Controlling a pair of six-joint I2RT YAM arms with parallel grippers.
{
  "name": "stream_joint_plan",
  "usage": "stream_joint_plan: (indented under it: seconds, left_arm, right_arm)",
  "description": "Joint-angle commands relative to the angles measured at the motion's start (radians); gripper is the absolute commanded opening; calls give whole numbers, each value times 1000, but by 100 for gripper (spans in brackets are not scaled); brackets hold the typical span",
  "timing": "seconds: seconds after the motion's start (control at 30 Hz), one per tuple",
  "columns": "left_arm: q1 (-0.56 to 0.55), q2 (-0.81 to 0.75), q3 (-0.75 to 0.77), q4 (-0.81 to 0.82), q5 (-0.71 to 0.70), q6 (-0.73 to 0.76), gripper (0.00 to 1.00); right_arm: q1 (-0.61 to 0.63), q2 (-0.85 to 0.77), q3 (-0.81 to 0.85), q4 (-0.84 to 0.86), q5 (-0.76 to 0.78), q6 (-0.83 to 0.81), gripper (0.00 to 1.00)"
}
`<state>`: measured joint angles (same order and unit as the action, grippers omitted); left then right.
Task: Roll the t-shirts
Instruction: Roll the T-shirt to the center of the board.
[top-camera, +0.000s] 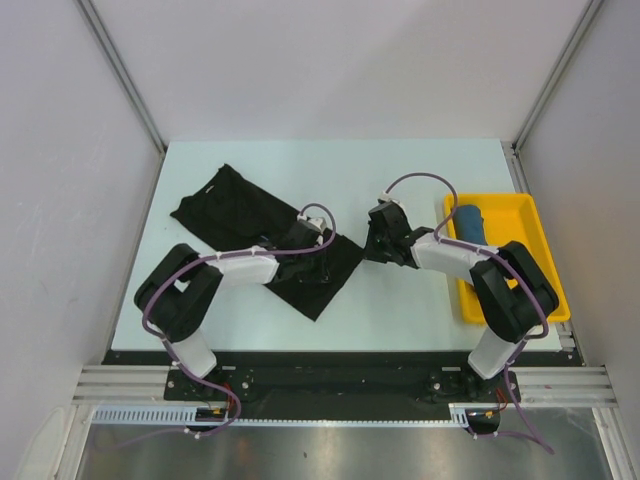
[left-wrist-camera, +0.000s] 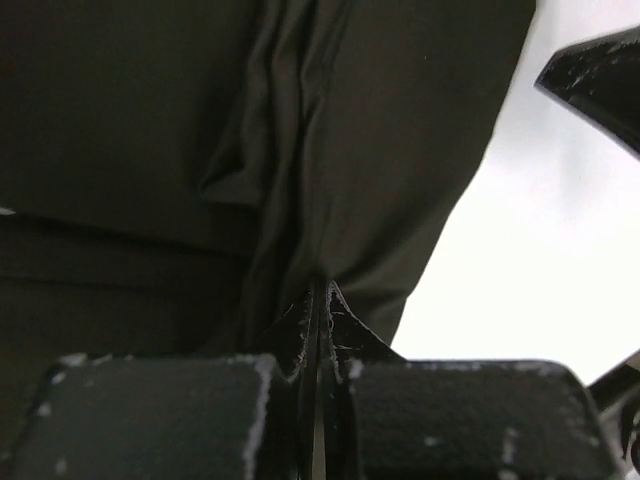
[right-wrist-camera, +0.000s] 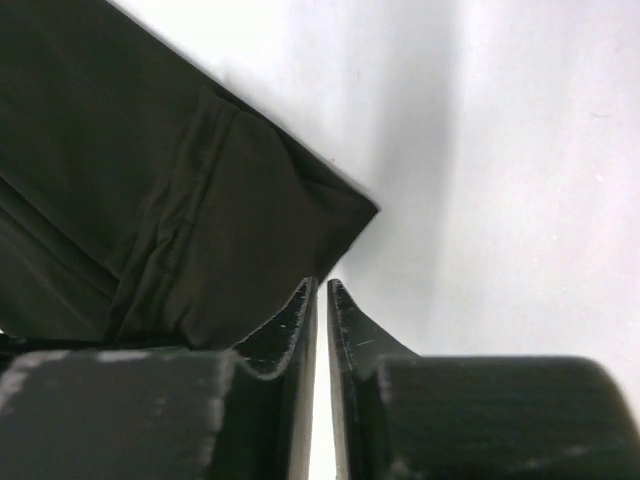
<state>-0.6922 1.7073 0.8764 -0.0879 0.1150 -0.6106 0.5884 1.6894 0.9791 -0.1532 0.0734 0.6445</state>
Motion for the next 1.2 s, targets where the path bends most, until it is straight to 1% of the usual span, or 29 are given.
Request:
stream_joint_plan:
  seconds: [0.0,0.03,0.07,0.1,0.17,0.2,0.23,0.3,0.33,0.37,0.4,0.43,0.47,0.53,0.6,0.63,0.67,0.83,1.0,1.17]
  left_arm:
    - [-6,-6,-25,30,-37,14,1]
    - [-6,-21,-25,19,-44,15,6]
    - [-6,-38,-21,7,-49,23,9]
    - [-6,-61,-16,-6,-66,31,10]
    - [-6,-132,-2,-56,-80,52,18]
    - [-6,-158,7,-78,-84,58,21]
    - [-10,-211,7,-113,-96,63,27]
    - [-18,-254,-2,-151,-104,69,33]
    - [-38,-277,-8,-192,-113,69,37]
    - [-53,-306,-16,-209,-113,66,39]
    - [-72,-322,-36,-225,-150,66,41]
    - [-120,-334,-45,-257,-169,64,43]
    - [-147,-351,-66,-271,-214,52,44]
    - [-217,-365,-91,-295,-245,29,47]
    - [-265,-380,-119,-318,-313,-6,50]
    - [-311,-382,-125,-326,-343,-15,52]
    - [-331,-379,-126,-335,-386,-34,52]
    - [-421,-312,-93,-391,-503,-58,52]
    - [-455,-255,-45,-414,-563,-35,51]
    - [-506,-206,19,-444,-621,-9,51]
  right_arm:
    - [-15,-28,-14,37,-18,12,21]
    - [-18,-25,-17,43,-36,15,25]
    - [-28,-20,-19,59,-47,17,30]
    - [-35,-16,-26,69,-56,20,32]
    - [-45,-7,-31,95,-63,26,38]
    - [-53,-7,-36,105,-92,24,39]
    - [-59,-2,-40,112,-98,27,40]
    - [-74,6,-46,138,-110,33,42]
    - [-76,16,-48,142,-124,40,43]
    - [-81,24,-49,177,-129,49,44]
    - [-85,33,-51,188,-135,53,43]
    - [-85,41,-51,198,-151,58,43]
    - [-88,58,-49,211,-156,67,43]
    - [-88,70,-53,216,-150,78,42]
    - [-88,87,-56,219,-138,93,41]
    - [-88,93,-57,221,-133,99,40]
    - [-88,95,-60,225,-129,104,38]
    - [-90,127,-60,236,-119,135,36]
    - [-90,130,-60,238,-103,136,34]
    - [-90,135,-62,244,-103,139,31]
